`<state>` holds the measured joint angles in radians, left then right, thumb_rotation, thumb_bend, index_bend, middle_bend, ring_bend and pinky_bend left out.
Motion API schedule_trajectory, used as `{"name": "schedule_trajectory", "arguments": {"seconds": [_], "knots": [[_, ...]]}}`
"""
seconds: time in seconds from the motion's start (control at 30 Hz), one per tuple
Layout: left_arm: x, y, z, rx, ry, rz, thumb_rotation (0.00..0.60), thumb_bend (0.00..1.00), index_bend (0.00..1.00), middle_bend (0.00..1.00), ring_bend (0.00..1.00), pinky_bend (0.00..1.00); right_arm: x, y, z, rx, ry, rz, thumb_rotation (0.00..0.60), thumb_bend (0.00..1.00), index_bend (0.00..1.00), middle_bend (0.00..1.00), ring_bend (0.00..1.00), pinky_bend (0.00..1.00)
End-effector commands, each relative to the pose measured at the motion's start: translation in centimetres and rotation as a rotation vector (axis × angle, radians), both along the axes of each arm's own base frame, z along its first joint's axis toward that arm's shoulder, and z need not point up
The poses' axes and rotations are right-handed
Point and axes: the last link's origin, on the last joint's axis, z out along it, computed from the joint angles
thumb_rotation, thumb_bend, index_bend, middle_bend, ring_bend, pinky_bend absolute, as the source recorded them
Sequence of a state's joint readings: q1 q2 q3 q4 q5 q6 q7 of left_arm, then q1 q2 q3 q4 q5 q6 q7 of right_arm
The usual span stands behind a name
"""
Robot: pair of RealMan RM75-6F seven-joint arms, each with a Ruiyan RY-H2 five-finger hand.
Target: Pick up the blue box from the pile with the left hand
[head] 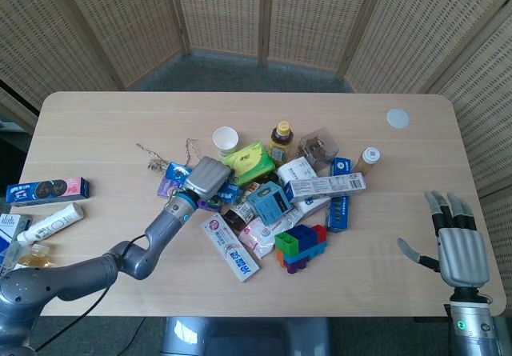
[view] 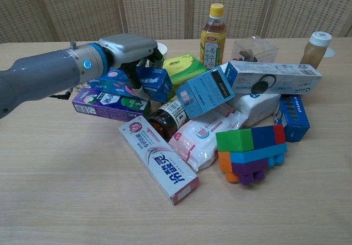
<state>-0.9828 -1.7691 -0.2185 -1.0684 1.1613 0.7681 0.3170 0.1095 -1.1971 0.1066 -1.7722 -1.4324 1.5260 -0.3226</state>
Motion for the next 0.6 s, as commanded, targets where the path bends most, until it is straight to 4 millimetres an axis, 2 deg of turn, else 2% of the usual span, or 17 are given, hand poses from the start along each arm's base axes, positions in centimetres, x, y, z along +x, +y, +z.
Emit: {"name": "schedule_trajectory", "arguments": {"seconds": [0.03, 0.1, 0.27, 0.5, 0.6], "knots": [[-0.7, 0.0, 1.3, 0.033, -0.021, -0.008, 0.6, 0.13, 0.68, 0.77, 0.74, 0.63, 0.0, -0.1, -0.1, 0.0, -0.005, 0.001, 0.0, 0.19, 0.0, 0.12, 0.0, 0.0], [-1.0, -0.1, 2.4, 0.046, -0.038, -0.007, 0.6, 0.13, 0.69, 0.78, 0.74, 0.63, -0.1, -0.2, -0.2, 0.002, -0.007, 0.001, 0.0, 0.19, 0.0, 0.12, 0.0, 0.0], [-1.9, -0.9, 6.5, 0.092, -0.097, 0.0, 0.6, 0.13, 0.68, 0.78, 0.74, 0.64, -0.3, -0.5, -0.7, 0.015, -0.019, 0.003, 0.0, 0.19, 0.0, 0.12, 0.0, 0.0], [-2.7, -3.2, 13.0, 0.158, -0.118, 0.002, 0.6, 0.14, 0.68, 0.78, 0.74, 0.64, -0.3, -1.2, -1.6, 0.037, -0.035, 0.015, 0.0, 0.19, 0.0, 0.12, 0.0, 0.0], [-2.9, -4.3, 15.1, 0.182, -0.127, 0.009, 0.6, 0.13, 0.68, 0.78, 0.74, 0.64, -0.2, -1.4, -2.1, 0.049, -0.041, 0.021, 0.0, 0.19, 0.0, 0.12, 0.0, 0.0]]}}
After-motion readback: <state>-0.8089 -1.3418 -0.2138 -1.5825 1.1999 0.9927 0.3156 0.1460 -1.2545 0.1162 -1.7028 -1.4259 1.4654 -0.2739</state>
